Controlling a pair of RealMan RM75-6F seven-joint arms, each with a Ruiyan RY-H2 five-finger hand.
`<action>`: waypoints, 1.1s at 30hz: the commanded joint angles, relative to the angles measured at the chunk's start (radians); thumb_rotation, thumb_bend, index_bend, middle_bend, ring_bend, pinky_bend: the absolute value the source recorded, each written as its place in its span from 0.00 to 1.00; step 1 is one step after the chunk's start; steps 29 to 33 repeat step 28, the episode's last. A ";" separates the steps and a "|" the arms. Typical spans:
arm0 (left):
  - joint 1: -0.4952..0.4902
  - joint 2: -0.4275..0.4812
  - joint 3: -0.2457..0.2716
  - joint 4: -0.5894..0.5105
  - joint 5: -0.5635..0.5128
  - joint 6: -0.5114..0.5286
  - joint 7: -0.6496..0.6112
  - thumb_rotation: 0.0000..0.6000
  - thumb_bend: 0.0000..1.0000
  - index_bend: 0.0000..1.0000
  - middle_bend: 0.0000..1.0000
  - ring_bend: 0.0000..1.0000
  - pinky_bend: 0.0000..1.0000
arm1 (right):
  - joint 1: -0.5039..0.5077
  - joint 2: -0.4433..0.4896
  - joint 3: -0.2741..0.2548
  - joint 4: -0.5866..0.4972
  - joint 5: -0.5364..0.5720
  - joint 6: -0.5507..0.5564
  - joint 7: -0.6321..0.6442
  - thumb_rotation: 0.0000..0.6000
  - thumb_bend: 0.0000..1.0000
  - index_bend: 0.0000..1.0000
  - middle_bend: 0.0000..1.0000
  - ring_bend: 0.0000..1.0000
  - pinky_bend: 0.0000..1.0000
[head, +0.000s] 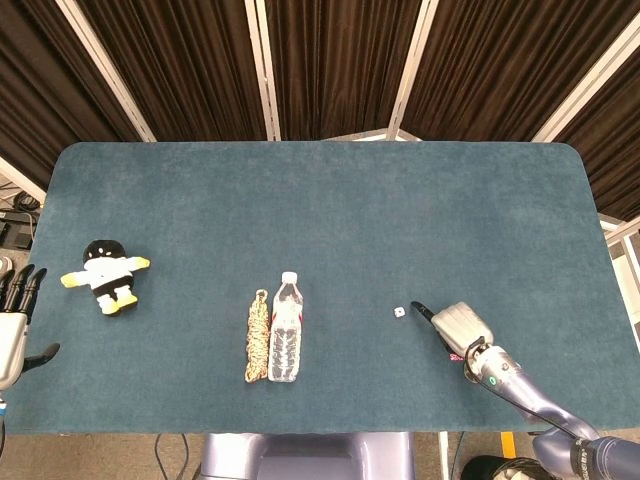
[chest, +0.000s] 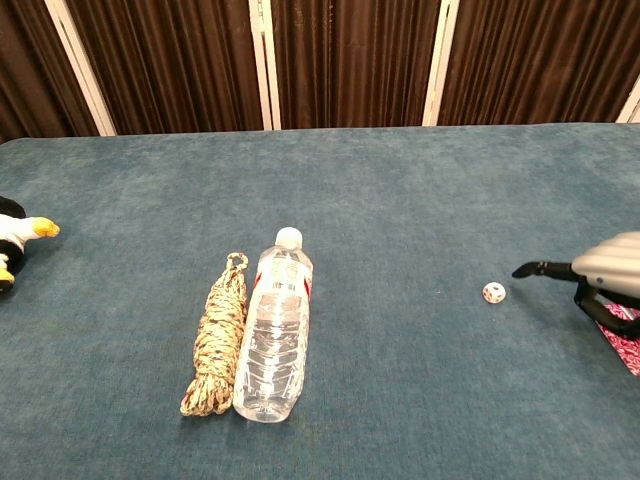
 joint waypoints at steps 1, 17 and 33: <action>0.000 0.001 0.000 -0.001 0.001 0.001 -0.001 1.00 0.00 0.00 0.00 0.00 0.00 | -0.003 0.021 0.010 -0.019 -0.008 0.031 0.019 1.00 0.81 0.00 0.70 0.81 1.00; 0.014 0.028 0.009 -0.007 0.041 0.024 -0.060 1.00 0.00 0.00 0.00 0.00 0.00 | -0.167 0.259 0.013 -0.234 -0.166 0.453 0.131 1.00 0.00 0.00 0.15 0.15 0.16; 0.021 0.025 0.017 0.015 0.080 0.043 -0.076 1.00 0.00 0.00 0.00 0.00 0.00 | -0.328 0.344 -0.012 -0.326 -0.182 0.676 0.123 1.00 0.00 0.00 0.00 0.00 0.00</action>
